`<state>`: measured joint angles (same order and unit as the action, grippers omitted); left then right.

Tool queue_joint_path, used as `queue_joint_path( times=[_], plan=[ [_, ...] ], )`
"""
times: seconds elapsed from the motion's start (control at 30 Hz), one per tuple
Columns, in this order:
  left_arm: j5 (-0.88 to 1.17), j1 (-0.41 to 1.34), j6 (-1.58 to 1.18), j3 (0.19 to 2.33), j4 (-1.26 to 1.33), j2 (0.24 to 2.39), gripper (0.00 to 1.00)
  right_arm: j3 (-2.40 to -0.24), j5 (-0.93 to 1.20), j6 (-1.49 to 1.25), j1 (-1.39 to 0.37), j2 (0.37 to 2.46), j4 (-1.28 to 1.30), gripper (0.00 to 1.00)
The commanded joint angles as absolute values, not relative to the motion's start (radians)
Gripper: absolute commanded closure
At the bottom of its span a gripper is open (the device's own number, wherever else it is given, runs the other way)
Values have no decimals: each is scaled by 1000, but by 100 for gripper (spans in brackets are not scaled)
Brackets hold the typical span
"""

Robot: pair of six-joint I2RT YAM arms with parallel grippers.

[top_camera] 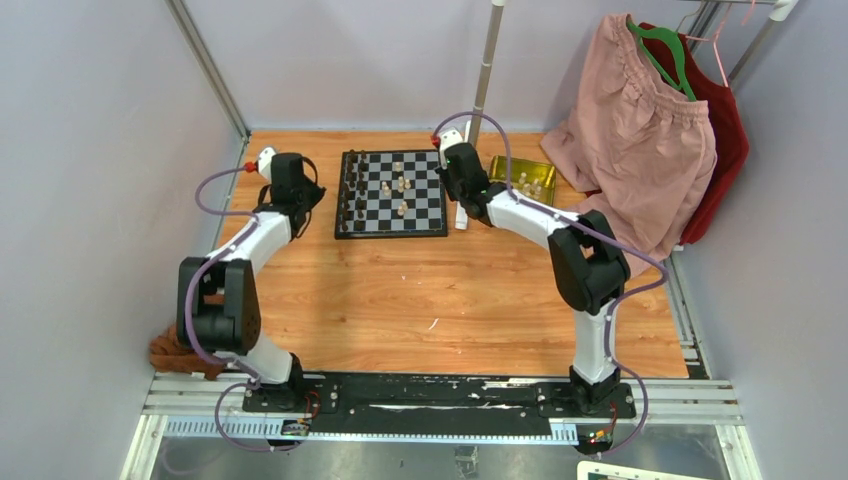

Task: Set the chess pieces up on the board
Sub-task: Move the chessboard to the center of the board.

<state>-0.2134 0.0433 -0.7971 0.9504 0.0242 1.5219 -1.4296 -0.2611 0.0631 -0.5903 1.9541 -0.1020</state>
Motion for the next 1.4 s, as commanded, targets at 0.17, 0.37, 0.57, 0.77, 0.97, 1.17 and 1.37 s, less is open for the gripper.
queue_joint_path(
  times=[0.17, 0.37, 0.57, 0.77, 0.97, 1.17, 1.37],
  plan=[
    [-209, 31, -705, 1140, 6, 1783, 100, -1621, -220, 84, -587, 2115, -51, 100],
    [-249, 32, -647, 1213, 5, 1892, 100, -1709, -200, 60, -558, 2190, -21, 100],
    [-255, 34, -632, 1256, 23, 1967, 100, -1749, -187, 43, -527, 2236, -4, 100],
    [-237, 46, -635, 1286, 54, 2025, 100, -1789, -158, 30, -502, 2288, 32, 100],
    [-211, 53, -637, 1305, 59, 2049, 100, -1867, -128, 19, -496, 2347, 81, 100],
    [-175, 53, -644, 1316, 57, 2061, 100, -1919, -98, 6, -493, 2391, 126, 100],
    [-146, 56, -652, 1317, 57, 2071, 100, -1927, -64, -32, -494, 2410, 143, 100]
  ],
)
